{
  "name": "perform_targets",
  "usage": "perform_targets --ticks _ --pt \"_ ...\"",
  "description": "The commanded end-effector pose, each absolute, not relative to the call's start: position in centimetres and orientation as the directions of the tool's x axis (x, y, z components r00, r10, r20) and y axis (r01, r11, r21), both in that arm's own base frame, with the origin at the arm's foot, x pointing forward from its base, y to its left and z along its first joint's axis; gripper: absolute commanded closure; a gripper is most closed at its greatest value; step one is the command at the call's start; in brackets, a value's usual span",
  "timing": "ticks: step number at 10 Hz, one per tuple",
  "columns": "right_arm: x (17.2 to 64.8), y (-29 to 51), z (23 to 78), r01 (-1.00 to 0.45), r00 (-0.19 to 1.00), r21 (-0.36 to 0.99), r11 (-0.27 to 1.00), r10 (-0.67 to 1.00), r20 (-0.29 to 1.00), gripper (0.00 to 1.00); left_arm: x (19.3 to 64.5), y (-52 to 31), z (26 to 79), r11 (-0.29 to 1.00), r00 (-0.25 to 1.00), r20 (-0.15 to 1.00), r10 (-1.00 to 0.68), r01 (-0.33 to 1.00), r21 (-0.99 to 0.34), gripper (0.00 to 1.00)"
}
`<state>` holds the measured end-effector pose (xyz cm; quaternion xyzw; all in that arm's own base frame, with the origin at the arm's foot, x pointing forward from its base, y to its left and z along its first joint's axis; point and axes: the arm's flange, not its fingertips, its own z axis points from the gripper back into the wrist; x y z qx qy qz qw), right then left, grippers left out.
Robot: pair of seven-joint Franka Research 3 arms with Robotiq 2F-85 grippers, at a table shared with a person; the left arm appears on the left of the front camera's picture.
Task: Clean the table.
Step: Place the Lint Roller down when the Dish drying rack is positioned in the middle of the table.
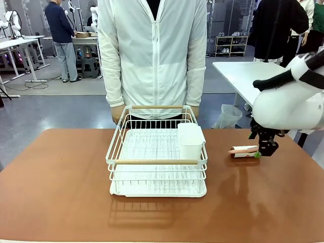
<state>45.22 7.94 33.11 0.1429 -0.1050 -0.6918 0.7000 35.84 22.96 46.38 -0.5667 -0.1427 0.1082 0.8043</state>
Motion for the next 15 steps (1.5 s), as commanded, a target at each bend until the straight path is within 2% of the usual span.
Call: perform_targets --ticks 1,4,6,7,8,15 --pt "42.8 7.3 37.1 0.955 0.069 0.290 0.053 -0.997 -0.046 0.00 35.6 23.2 46.5 0.325 0.934 0.113 0.338 -0.003 -0.946 0.00" --pt "41.6 7.0 40.0 0.977 0.090 0.195 0.087 -0.996 -0.004 0.00 35.6 23.2 46.5 0.325 0.934 0.113 0.338 -0.003 -0.946 0.00" --pt "42.0 6.7 41.2 0.977 0.100 0.196 0.090 -0.994 -0.041 0.00 35.6 23.2 46.5 0.325 0.934 0.113 0.338 -0.003 -0.946 0.00" --pt "42.9 6.3 40.8 0.981 0.147 0.142 0.136 -0.986 -0.073 0.00 35.6 23.2 46.5 0.325 0.934 0.113 0.338 -0.003 -0.946 0.00" --pt "41.6 6.6 40.6 0.976 0.075 0.205 0.069 -0.997 -0.022 0.00 35.6 23.2 46.5 0.325 0.934 0.113 0.338 -0.003 -0.946 0.00" --pt "41.6 6.6 40.6 0.976 0.075 0.205 0.069 -0.997 -0.022 0.00 35.6 23.2 46.5 0.325 0.934 0.113 0.338 -0.003 -0.946 0.00"
